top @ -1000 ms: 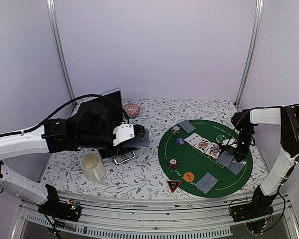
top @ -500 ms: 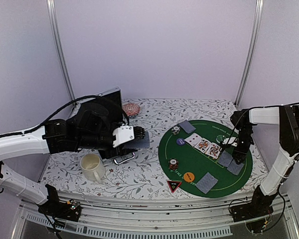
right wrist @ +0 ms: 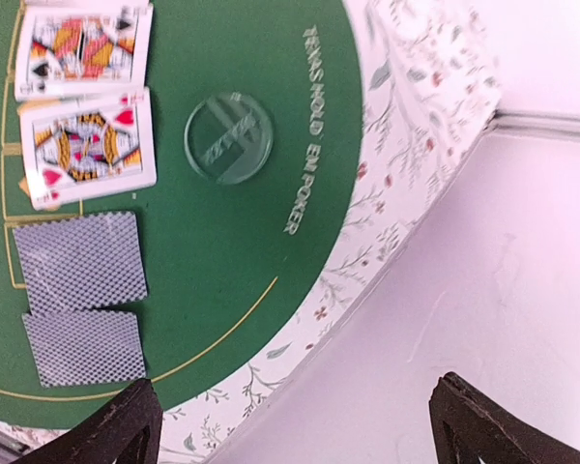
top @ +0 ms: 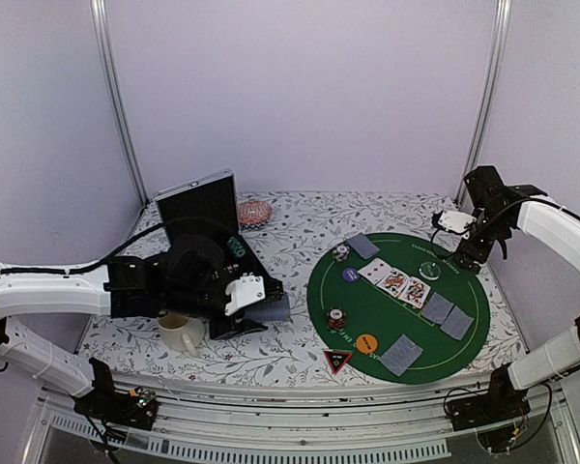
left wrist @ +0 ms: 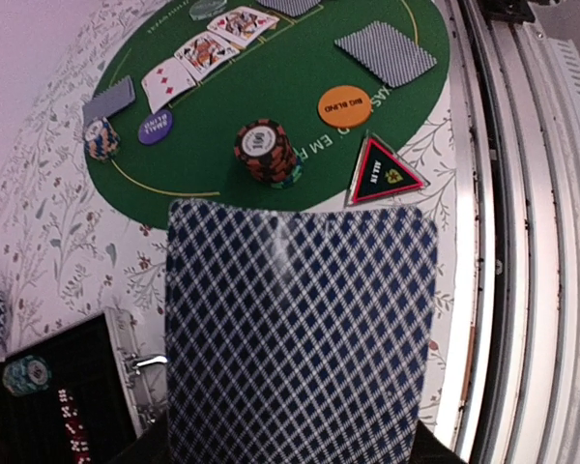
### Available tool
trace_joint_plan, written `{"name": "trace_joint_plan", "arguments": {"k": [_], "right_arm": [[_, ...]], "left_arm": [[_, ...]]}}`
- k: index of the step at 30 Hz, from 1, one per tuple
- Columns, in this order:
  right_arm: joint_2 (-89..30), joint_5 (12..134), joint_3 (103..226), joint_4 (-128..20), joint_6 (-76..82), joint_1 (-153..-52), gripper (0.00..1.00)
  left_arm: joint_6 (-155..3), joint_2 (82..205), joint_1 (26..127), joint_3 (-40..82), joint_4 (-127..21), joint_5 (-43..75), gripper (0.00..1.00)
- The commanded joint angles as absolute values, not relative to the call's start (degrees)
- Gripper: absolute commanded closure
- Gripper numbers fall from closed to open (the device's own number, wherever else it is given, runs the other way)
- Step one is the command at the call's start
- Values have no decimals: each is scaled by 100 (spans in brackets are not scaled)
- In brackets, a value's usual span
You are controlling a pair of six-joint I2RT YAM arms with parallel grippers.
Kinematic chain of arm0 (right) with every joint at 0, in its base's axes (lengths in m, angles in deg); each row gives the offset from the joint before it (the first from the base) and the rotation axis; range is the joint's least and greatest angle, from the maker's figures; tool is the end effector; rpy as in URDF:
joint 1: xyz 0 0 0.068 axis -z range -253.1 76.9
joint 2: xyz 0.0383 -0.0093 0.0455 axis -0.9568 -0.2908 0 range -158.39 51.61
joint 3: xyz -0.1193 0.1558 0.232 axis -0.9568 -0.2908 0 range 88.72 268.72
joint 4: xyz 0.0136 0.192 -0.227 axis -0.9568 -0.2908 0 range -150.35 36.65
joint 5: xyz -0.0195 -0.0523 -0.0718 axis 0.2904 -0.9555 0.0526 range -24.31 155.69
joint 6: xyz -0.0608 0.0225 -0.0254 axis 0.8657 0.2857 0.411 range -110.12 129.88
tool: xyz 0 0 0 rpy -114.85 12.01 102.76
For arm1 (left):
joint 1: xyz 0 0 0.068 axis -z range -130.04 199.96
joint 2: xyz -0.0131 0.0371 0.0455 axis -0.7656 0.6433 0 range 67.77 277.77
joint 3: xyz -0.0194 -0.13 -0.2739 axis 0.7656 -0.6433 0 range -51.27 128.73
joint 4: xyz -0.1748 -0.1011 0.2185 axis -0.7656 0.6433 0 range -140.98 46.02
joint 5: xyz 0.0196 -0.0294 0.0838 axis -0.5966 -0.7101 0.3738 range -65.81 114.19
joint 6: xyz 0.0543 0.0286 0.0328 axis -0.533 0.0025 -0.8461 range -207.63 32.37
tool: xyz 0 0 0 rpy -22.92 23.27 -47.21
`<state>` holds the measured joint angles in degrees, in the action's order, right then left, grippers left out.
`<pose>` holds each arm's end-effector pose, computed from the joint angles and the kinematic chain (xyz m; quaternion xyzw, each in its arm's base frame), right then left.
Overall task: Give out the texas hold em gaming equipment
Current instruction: Place the face-down deck piles at the center of the board.
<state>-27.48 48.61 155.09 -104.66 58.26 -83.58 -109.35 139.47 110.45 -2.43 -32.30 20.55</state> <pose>0.3076 0.0401 0.2850 -0.4444 0.8557 -0.2090 0.1631 0.1491 -0.2707 0.2531 0.6090 0.6783 -0.1634 0.3773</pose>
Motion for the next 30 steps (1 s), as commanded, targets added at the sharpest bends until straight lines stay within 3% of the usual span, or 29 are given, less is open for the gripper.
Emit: {"name": "trace_joint_plan", "arguments": {"k": [1,8,17,22,23,30], "right_arm": [[-2086,5317,15740,-9630,5473,-8816,1],[-1204,6365,15475,-8967,5220,-9806,1],[-551,6780,14989,-9062,4988,-10263,1],[-141,6900,14787,-8973,4998,-10289,1],[-93,6926,14775,-8952,4983,-10294,1],[-68,7130,14752,-8711,4713,-10294,1]], "left_arm": [[-10108,14258,11145,-700,-3889,1825,50],[-10003,15384,11161,-768,-3884,2498,49],[-9819,16590,11164,-292,-3400,2581,42],[-9873,16626,11175,-206,-3027,2366,25],[-9890,16590,11167,-205,-2957,2340,5],[-10134,16201,11219,-137,-2562,2044,2]]}}
